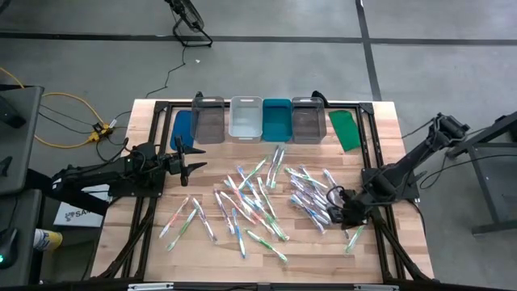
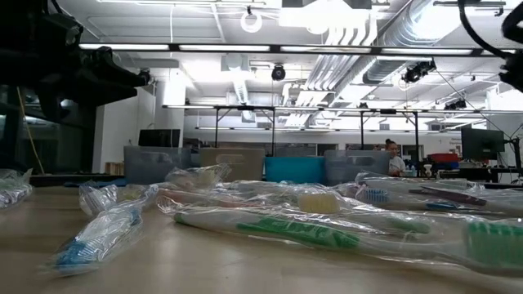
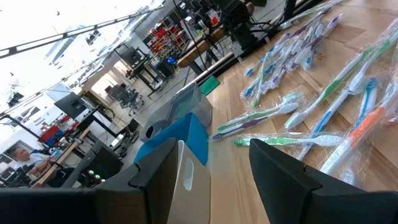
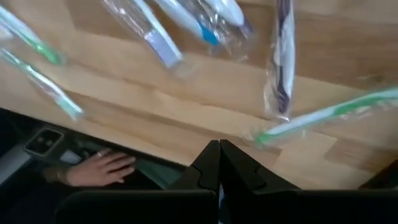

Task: Pick & Place Toothbrushes
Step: Put the green toothbrush into the right black bin

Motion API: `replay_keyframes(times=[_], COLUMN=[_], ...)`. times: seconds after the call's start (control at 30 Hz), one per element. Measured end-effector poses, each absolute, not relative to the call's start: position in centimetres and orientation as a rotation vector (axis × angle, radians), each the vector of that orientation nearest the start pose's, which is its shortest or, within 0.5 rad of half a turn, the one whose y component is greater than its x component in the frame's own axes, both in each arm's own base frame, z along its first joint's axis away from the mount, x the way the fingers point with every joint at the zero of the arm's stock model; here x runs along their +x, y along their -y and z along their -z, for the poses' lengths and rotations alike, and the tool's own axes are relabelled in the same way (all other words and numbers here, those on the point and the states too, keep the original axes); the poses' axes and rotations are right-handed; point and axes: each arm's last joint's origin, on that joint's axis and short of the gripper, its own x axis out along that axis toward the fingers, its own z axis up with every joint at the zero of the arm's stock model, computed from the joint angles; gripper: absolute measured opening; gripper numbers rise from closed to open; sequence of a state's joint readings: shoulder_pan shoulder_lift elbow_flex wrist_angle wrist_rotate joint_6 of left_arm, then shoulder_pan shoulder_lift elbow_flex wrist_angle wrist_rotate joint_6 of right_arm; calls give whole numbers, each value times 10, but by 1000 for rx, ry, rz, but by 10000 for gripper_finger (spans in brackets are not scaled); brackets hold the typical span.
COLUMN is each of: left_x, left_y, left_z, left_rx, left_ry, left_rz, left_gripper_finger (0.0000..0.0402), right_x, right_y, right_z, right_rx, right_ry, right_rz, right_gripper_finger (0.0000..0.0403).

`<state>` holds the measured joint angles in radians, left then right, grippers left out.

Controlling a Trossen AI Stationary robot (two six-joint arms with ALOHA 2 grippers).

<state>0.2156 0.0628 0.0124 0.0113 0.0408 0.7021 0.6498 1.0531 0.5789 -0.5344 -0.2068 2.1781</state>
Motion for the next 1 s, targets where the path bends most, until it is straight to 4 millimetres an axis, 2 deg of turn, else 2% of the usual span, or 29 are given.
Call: replay_keyframes(times=[0.3,0.57,0.63,0.8,1.0], left_x=[99,99,99,99,99], left_y=[-20,-20,-20,-20,-20], left_z=[-164,-164,-164,-164,-164], left_rx=[695,695,695,695,695], left_ry=[-99,-98,-99,-98,-99], left_rz=[-154,-154,-154,-154,-154], left_gripper_finger=[193,193,193,193,193], right_x=[150,155,156,154,154], right_y=[-134,-140,-140,-142,-142], right_z=[-204,-213,-214,-213,-213], right_rx=[1523,1519,1532,1631,1647], right_ry=[-1097,-926,-922,-1038,-1038], right_rz=[325,222,216,235,250], right_gripper_finger=[2,2,2,2,2])
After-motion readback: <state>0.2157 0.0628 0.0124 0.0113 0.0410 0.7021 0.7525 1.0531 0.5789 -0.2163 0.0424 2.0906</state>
